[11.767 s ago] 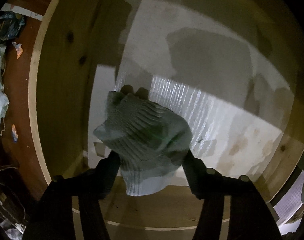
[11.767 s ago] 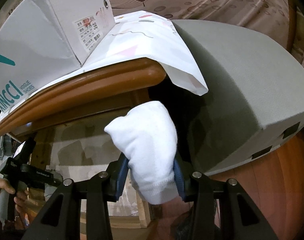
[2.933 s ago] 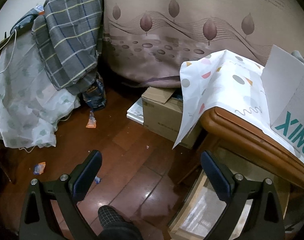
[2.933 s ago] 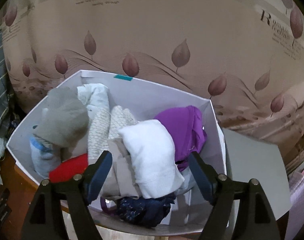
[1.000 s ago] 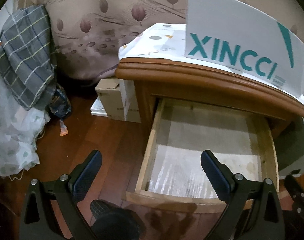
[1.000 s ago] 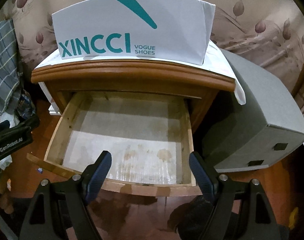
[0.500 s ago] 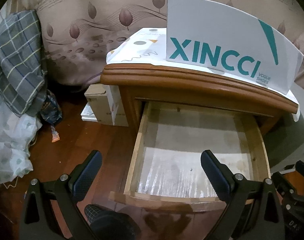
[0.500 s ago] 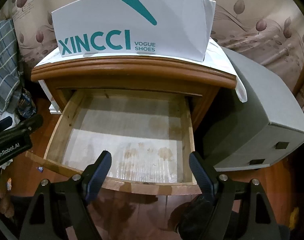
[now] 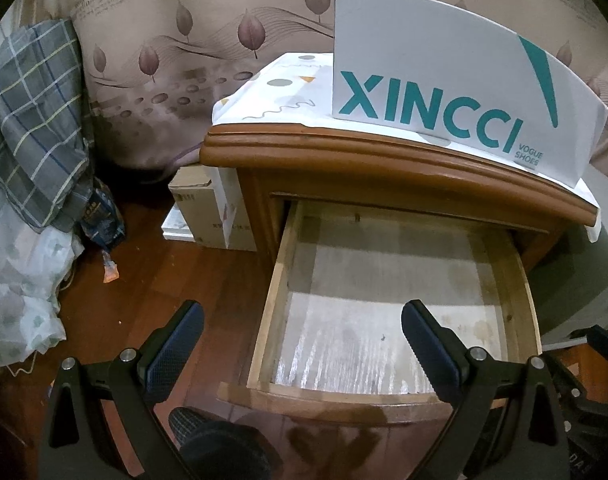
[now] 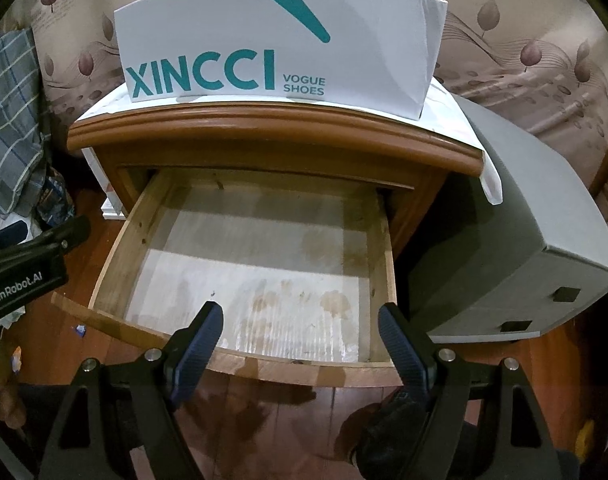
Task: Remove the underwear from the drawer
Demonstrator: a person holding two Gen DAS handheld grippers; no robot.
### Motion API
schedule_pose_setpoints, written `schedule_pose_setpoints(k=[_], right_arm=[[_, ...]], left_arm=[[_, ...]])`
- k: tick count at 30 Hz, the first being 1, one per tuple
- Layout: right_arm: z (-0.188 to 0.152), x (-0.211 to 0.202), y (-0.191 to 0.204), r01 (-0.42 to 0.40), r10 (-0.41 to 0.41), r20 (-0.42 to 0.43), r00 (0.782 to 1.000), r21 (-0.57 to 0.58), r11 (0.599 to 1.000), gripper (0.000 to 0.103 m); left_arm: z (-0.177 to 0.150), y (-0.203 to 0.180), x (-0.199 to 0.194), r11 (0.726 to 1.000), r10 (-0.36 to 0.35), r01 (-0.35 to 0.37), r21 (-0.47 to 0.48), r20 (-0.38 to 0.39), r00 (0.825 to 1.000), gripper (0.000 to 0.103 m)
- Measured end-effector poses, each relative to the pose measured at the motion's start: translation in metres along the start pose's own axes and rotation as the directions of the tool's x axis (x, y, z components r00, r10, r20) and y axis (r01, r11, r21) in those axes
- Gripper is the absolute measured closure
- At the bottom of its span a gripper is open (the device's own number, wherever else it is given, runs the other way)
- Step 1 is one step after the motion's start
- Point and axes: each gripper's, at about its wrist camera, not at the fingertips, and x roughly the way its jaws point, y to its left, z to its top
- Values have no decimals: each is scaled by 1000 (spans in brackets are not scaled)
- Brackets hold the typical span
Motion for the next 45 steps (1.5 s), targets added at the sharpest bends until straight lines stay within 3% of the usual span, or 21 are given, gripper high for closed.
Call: schedule_pose_setpoints(k=[45], right_arm=[[-3, 10, 5, -15, 15, -21, 1000, -15, 1000, 21]], left_arm=[[-3, -9, 6, 999, -14, 15, 44, -10, 1000, 5]])
